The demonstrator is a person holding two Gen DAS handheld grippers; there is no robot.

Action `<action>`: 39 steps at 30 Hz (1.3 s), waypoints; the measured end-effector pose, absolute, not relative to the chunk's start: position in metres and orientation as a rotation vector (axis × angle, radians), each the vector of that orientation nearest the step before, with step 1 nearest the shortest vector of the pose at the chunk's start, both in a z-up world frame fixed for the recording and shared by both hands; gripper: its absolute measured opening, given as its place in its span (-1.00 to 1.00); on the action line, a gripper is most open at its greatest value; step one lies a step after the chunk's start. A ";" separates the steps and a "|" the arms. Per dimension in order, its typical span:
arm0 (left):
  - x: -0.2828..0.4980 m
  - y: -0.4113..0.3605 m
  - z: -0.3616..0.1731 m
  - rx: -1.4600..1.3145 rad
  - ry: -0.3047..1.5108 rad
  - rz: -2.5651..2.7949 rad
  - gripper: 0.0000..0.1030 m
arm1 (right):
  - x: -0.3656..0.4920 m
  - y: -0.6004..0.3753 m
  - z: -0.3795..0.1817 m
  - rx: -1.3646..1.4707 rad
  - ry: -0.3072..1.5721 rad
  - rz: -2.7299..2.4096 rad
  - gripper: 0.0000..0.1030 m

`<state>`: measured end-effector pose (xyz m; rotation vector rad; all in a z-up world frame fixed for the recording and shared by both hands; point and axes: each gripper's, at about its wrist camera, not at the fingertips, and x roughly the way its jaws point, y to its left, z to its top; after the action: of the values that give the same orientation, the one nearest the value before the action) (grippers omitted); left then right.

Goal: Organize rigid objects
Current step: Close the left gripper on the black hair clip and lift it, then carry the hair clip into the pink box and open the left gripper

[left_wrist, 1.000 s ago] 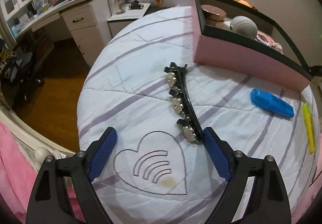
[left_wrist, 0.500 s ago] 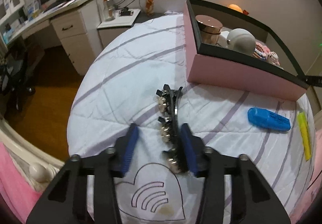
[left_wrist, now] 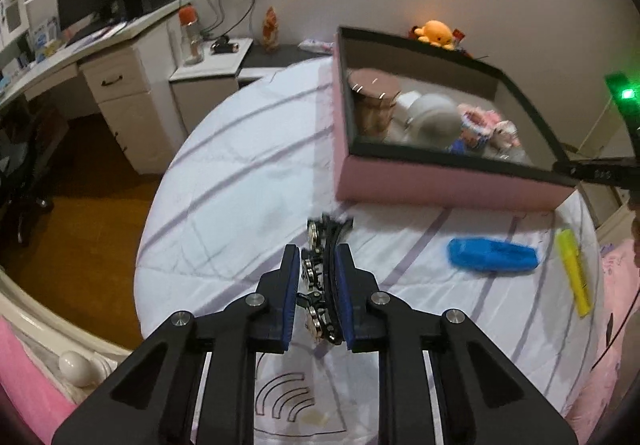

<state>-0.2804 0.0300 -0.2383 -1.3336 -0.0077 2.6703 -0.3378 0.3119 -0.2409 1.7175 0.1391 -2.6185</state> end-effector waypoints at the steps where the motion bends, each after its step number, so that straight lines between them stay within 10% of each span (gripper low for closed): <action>1: -0.282 0.032 -0.234 -1.320 -0.001 2.672 -0.82 | -0.338 0.312 -0.241 1.718 0.139 -2.618 -0.73; 13: -0.290 0.036 -0.248 -1.386 -0.092 2.555 -0.99 | -0.338 0.311 -0.241 1.714 0.136 -2.615 -0.72; 20: -0.278 0.072 -0.263 -1.398 -0.010 2.502 -0.30 | -0.338 0.312 -0.240 1.714 0.138 -2.612 -0.72; 39: -0.270 0.081 -0.234 -1.319 0.157 2.612 -0.65 | -0.338 0.311 -0.240 1.716 0.140 -2.609 -0.71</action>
<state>-0.2699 0.0810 -0.2336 -1.3190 0.1573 2.6120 -0.3382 0.3105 -0.2403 1.7164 0.1395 -2.6087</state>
